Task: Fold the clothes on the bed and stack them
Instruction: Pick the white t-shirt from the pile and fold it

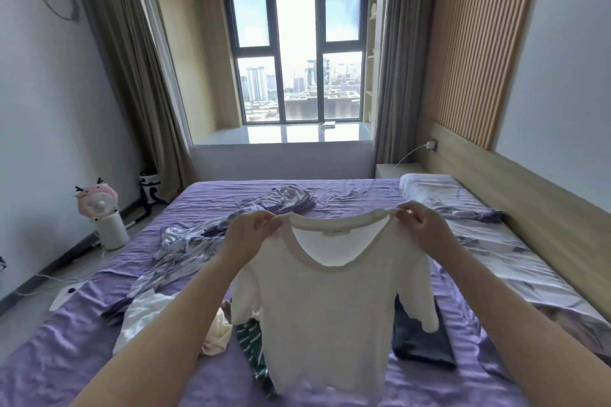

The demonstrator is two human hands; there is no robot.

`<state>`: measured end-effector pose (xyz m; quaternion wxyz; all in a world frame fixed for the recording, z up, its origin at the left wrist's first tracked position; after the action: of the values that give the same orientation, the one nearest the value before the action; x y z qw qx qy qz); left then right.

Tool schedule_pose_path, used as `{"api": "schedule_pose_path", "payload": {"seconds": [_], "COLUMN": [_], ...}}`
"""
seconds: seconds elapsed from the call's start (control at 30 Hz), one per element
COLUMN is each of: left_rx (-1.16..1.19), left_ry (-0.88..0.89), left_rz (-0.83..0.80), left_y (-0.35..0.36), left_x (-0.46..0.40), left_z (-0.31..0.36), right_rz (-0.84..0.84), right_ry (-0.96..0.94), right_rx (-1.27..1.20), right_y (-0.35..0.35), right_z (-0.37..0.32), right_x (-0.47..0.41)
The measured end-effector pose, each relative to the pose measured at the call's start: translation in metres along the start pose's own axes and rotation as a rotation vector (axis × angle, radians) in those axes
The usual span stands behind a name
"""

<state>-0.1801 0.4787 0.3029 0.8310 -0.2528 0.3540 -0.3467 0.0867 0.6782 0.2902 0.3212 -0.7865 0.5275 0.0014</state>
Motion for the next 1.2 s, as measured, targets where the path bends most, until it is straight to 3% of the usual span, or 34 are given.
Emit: {"api": "schedule_pose_path", "payload": {"seconds": [0.23,0.57,0.83,1.03,1.2], "left_rx": [-0.065,-0.238,-0.327,-0.324,-0.37], "left_ry": [0.044,0.192,0.362,0.277,0.057], "left_rz": [0.081,0.063,0.188,-0.026,-0.281], "left_y": [-0.053,-0.078,-0.107,-0.042,0.066], "left_x": [0.052,0.156,0.162,0.139,0.146], "left_z": [0.003,-0.008,0.007,-0.025,-0.105], "right_rz": [0.172,0.19,0.326,0.189,-0.032], "right_ry": [-0.19,-0.237,-0.355,-0.31,-0.081], "right_rx": [0.203,0.351,0.409,0.465,0.423], "right_y": [0.009,0.027,0.005,0.036,0.1], "right_z": [-0.061,-0.082,-0.111,-0.062,0.055], "right_x": [0.077,0.198,0.225,0.2,0.188]}}
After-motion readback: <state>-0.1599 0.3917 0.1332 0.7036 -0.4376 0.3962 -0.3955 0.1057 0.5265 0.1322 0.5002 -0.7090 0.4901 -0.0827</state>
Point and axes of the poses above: each hand's wrist, its own x-axis away from the middle knuckle, its own y-axis out of the palm, z = x × y, the point moved 5 cm from there along -x, towards the middle knuckle, and after that the axes turned 4 degrees about -x, right-handed, at the moved point
